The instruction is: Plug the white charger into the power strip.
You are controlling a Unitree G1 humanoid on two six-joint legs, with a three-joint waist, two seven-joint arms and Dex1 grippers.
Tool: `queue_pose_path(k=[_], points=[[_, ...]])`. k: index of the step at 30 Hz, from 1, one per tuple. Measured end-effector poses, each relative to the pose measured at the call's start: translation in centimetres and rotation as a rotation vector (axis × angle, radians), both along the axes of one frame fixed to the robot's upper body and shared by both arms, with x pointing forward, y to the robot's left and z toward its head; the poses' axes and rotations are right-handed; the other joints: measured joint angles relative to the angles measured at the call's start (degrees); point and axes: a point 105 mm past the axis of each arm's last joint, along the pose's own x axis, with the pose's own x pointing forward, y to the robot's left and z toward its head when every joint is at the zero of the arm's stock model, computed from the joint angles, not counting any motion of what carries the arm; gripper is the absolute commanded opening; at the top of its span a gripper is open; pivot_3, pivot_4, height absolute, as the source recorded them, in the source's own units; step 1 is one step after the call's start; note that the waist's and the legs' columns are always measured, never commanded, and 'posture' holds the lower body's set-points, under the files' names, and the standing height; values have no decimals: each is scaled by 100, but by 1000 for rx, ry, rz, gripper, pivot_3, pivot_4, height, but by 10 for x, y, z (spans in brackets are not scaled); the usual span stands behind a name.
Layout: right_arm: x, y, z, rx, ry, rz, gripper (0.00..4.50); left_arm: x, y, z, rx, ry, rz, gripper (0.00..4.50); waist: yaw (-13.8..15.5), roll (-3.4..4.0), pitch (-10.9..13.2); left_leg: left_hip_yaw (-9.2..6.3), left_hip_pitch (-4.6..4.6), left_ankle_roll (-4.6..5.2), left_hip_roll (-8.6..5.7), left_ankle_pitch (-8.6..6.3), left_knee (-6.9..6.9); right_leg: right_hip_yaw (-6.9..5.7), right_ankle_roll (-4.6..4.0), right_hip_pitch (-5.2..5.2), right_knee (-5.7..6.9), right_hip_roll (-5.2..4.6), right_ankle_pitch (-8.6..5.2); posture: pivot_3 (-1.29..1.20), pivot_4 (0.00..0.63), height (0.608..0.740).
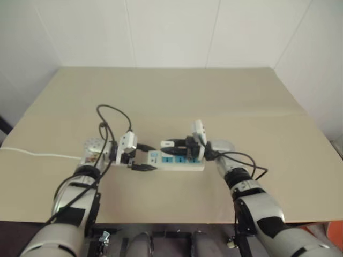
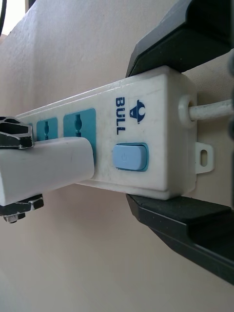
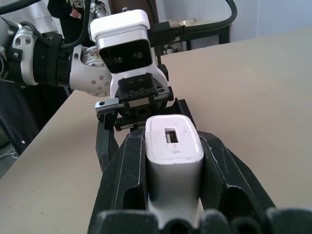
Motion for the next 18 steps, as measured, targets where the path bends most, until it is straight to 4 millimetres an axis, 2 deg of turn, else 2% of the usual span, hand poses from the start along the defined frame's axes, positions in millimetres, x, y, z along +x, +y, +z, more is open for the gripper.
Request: queue_pose_path(k=[18], points=[[1,6,-10,-102,-86,-2,1120,1,2,-4,17,7,22,3242,-26,6,-13,2,88,0,5,0,-17,-1,1,87,-17,2,-1,0,150,740]])
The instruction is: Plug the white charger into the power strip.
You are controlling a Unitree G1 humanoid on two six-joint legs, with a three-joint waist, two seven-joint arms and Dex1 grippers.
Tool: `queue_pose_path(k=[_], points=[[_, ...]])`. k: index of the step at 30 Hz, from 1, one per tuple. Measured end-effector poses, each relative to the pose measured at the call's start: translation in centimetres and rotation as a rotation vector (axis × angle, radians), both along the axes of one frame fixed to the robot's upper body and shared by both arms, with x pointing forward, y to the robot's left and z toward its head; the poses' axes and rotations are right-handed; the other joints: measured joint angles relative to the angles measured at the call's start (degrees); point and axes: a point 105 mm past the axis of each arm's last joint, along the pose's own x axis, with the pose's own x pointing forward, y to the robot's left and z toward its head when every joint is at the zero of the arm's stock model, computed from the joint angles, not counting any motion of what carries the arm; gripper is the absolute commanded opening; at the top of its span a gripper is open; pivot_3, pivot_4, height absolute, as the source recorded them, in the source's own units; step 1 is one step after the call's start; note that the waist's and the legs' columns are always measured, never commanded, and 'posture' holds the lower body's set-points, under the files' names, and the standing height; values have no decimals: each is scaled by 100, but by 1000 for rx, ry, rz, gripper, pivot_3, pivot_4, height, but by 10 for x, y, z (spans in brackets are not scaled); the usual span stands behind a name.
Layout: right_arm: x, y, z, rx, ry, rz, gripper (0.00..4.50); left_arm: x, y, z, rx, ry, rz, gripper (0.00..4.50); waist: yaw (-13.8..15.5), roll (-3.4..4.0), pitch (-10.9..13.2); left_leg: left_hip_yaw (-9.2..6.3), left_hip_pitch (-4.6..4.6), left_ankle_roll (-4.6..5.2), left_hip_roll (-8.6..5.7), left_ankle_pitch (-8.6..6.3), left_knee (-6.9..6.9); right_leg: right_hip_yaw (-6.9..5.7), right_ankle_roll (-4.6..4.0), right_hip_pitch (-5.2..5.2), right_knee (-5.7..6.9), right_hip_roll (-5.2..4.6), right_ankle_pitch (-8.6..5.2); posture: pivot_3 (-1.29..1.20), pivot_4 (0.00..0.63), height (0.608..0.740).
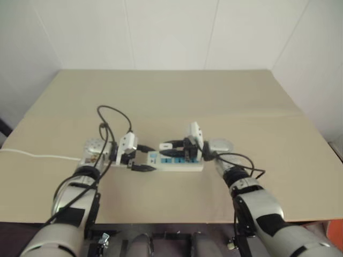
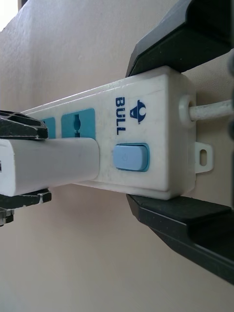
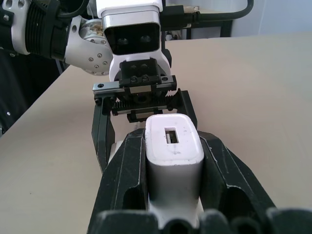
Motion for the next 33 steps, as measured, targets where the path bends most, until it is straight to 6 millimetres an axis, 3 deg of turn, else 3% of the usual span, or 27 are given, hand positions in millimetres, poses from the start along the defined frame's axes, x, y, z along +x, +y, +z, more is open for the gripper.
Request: queue_pose_path(k=[20,30,33], points=[[3,3,-2,-31,50,-5,1120,0,3,-2,0,10,16,3242,-6,1,-31,10,21,0,10,0,-19,6,0,3,1,5,0,0,150,740],[6,-1,-11,-101,-14,-61,4395,-1,3,-3,-1,14,14,3242,1,-15,-42,9,23,0,13,0,-23,4,0,6,-3,7,0,0,150,740],[7,-2,-11,-105,-21,-63,4453,-1,2,-4,-1,14,13,3242,4,-16,-42,9,23,0,14,0,-25,4,0,6,-3,8,0,0,150,740]])
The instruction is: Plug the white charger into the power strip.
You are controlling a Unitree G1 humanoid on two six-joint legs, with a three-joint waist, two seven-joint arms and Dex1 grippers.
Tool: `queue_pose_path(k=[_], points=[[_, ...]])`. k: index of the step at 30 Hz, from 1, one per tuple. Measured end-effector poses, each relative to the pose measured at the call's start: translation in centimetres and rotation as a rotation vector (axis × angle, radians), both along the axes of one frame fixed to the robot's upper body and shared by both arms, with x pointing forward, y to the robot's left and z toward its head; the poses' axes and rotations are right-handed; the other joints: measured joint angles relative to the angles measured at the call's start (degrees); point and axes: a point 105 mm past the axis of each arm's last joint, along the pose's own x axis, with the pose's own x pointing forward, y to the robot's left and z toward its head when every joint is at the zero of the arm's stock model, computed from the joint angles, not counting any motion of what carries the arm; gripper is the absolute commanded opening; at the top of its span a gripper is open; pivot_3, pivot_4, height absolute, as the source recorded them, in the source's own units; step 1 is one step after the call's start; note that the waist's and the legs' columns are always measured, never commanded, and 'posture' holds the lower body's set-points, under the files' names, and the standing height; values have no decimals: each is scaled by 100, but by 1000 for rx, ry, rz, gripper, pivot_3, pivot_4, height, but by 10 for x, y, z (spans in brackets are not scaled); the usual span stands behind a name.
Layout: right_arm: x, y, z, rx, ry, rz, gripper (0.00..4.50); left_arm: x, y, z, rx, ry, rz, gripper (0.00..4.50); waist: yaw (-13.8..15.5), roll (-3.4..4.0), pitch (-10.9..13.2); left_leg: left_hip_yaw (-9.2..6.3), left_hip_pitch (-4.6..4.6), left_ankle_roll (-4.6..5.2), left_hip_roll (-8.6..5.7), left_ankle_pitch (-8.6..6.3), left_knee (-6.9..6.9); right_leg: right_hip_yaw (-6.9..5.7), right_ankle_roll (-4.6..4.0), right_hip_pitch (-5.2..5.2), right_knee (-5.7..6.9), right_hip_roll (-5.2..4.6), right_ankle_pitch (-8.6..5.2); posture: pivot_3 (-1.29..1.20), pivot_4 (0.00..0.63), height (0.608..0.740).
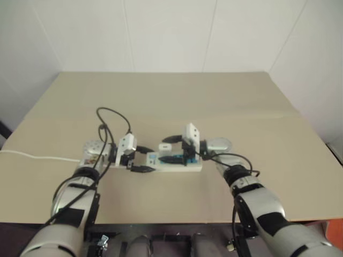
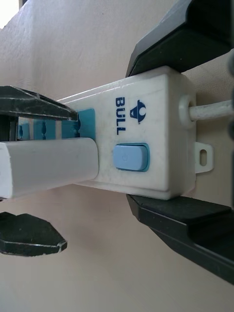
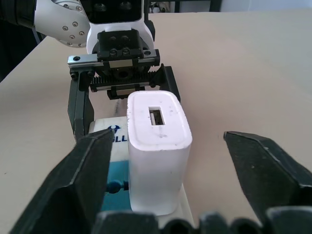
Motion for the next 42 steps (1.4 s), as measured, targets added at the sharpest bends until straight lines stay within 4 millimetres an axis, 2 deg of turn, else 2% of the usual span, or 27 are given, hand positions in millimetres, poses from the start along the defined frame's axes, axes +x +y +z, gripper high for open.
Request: queue_pose_path(k=[5,7,9,11,14,18,21,23,27,31,34,36,38,42], points=[[0,-2,3,-11,-28,10,4453,0,-1,0,-1,0,-2,3242,8,0,0,0,0,0,0,0,-2,0,0,0,-2,0,0,0,150,740],[0,-4,4,-14,-35,14,4500,0,-1,0,-3,1,-3,3952,9,0,0,0,-1,0,0,0,-4,0,0,0,-4,0,0,0,150,740],[-1,-6,4,-22,-42,25,4500,-1,-3,0,-6,4,-16,4470,13,0,0,0,-3,0,-1,0,-4,-1,0,0,-5,-1,0,0,150,740],[-2,-8,5,-28,-49,36,4500,-1,-7,2,-37,0,-20,4470,13,0,1,0,-6,0,-1,0,-4,-1,0,-2,-7,-1,0,0,150,740],[-2,-11,7,-34,-60,47,4500,2,-8,15,-91,-34,-20,4470,7,0,1,-1,-8,0,2,0,-7,-1,0,-5,-8,0,0,0,150,740],[-6,-21,10,-49,-82,73,4500,4,-2,49,-171,-124,-24,4470,-4,1,5,-8,-15,-1,6,0,-12,3,0,-13,-9,0,0,0,150,740],[-10,-43,13,-91,-89,79,4500,-2,20,77,-212,-177,-3,4470,-10,9,20,-16,-22,-1,7,0,-23,7,0,-22,-17,-2,0,0,150,740],[-11,-68,16,-132,-91,52,4500,-10,40,85,-202,-178,24,4470,-10,20,33,-19,-22,-1,6,0,-43,14,0,-28,-34,-4,0,0,150,740],[-11,-104,42,-212,-184,-19,4500,-30,69,77,-102,-152,53,4470,-21,49,69,-13,-37,-1,10,0,-60,18,-4,-51,-51,-3,-2,0,150,740],[-22,-160,62,-321,-214,-121,4500,-47,103,61,-3,-86,134,4470,22,55,76,-5,-93,-1,9,0,-55,15,-5,-105,-46,-4,-2,0,150,740],[-34,-190,66,-421,-177,-179,4500,-58,114,58,11,-68,157,4470,52,55,82,9,-99,-1,10,0,-52,14,-7,-106,-51,-6,-3,0,150,740],[-47,-221,69,-498,-159,-248,4500,-67,126,62,12,-65,192,4470,73,58,92,18,-105,-1,11,0,-52,10,-9,-108,-57,-6,-4,0,150,740],[-55,-241,75,-535,-152,-306,4500,-72,135,66,23,-61,223,4470,73,63,97,30,-101,0,12,0,-52,11,-10,-106,-60,-6,-4,0,150,740],[-69,-250,83,-562,-162,-337,4500,-77,130,75,2,-72,205,4470,45,66,99,35,-92,-1,16,0,-52,13,-11,-101,-52,-3,-4,0,150,740]])
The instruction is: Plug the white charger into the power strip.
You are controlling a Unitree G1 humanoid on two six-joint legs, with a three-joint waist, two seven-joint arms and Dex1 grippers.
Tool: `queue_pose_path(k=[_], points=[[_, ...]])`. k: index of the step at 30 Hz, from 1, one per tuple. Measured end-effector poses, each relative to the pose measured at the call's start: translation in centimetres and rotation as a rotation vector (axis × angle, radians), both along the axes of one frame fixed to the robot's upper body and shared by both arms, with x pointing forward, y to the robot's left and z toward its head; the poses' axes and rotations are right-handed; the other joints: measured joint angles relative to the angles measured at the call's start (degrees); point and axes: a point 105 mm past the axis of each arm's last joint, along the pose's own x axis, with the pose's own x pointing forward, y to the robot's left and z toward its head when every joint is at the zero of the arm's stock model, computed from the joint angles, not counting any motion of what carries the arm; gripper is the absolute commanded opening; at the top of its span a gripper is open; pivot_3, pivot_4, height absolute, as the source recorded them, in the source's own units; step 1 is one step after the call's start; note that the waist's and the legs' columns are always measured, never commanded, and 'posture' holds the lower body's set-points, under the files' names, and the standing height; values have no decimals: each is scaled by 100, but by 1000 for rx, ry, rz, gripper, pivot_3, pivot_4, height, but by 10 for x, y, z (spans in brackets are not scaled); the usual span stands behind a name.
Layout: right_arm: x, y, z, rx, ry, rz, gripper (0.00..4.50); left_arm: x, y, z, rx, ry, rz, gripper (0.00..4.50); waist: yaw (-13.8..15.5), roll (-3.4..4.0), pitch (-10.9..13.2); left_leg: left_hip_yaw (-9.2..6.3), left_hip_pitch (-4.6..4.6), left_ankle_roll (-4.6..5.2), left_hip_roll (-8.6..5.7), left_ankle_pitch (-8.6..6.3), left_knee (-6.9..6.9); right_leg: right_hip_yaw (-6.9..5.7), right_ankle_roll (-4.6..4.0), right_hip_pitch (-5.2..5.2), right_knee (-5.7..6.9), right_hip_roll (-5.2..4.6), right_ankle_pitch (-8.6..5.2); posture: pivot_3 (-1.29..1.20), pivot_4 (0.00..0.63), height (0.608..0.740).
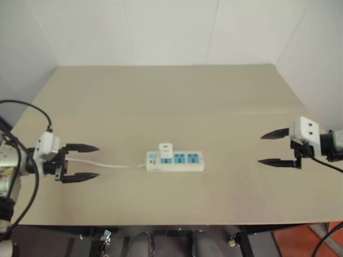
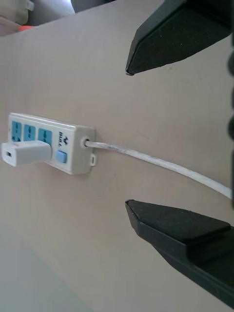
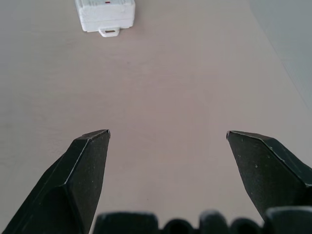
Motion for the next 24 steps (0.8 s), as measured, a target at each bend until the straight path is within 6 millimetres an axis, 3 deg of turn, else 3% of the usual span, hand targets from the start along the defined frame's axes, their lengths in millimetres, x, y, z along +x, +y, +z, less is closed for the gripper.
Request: queue_pose_path(k=[5,24], points=[[-11,1,12,-9,-16,-8,4500,0,-7,4,-21,4,-17,4470,-39,2,1,3,-2,0,0,0,0,2,0,-1,-1,1,0,0,150,740],[-21,3,14,-29,2,-38,4500,8,-8,2,-13,16,1,4470,-25,0,2,4,-3,0,-1,0,2,2,0,-2,0,0,0,0,150,740]])
